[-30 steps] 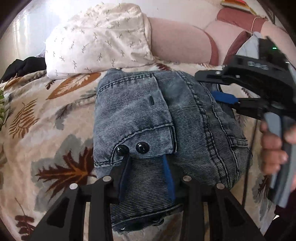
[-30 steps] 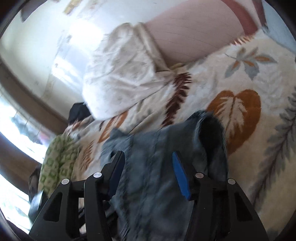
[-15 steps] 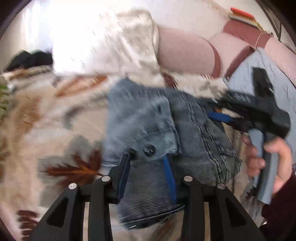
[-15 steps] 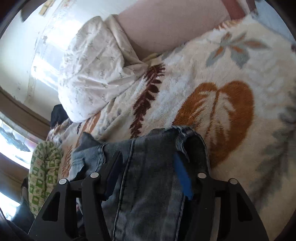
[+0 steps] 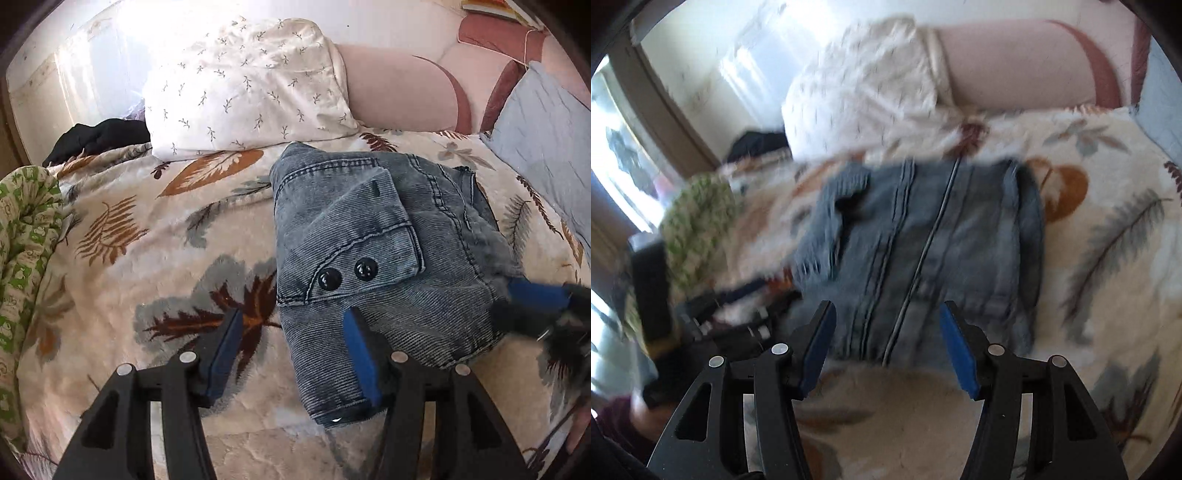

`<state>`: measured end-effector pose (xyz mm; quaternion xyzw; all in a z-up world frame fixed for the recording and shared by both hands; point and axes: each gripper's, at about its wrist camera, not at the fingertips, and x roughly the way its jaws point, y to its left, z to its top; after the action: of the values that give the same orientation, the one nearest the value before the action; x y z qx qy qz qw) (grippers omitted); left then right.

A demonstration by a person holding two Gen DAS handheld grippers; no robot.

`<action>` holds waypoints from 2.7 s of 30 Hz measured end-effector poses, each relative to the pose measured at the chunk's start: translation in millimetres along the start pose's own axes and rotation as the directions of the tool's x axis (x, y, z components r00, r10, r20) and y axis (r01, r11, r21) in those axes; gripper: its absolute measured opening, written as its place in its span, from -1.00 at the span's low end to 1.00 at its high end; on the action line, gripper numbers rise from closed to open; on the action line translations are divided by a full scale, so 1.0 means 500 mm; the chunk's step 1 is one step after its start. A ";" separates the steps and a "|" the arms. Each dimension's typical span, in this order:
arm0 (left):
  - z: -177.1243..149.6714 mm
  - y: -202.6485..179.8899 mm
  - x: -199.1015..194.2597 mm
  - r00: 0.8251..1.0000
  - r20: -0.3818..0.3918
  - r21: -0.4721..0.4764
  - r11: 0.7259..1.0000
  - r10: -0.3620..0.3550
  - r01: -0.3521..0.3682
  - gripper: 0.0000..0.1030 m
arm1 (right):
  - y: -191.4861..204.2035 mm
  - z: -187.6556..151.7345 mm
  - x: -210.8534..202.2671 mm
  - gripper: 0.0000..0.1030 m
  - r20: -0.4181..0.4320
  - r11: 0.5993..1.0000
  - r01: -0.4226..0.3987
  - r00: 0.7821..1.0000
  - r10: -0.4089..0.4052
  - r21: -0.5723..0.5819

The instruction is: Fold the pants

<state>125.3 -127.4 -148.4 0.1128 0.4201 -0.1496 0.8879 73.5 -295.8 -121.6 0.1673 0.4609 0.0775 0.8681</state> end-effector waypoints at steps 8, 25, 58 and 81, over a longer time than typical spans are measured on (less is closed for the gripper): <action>-0.037 0.000 0.004 0.999 0.040 -0.004 1.000 0.014 -0.014 0.19 | -0.004 -0.021 0.059 0.16 -0.071 0.994 0.084 0.993 -0.089 -0.076; -0.070 0.004 -0.016 0.997 0.077 0.012 1.000 0.021 -0.022 0.20 | 0.025 -0.033 0.084 0.58 -0.069 0.977 0.104 0.991 -0.118 -0.184; 0.135 0.003 0.006 0.976 0.135 -0.030 0.985 0.172 -0.169 0.33 | -0.096 0.121 0.040 0.25 0.218 0.990 -0.015 0.976 -0.017 0.141; 0.174 0.017 0.176 0.977 -0.036 0.019 0.977 0.212 -0.212 0.77 | -0.120 0.123 0.110 0.02 0.049 0.987 0.056 0.997 -0.064 0.153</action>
<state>243.4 -163.0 -162.2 0.1664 0.4211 -0.0551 0.8899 154.0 -349.5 -153.9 0.2209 0.4468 0.0115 0.8668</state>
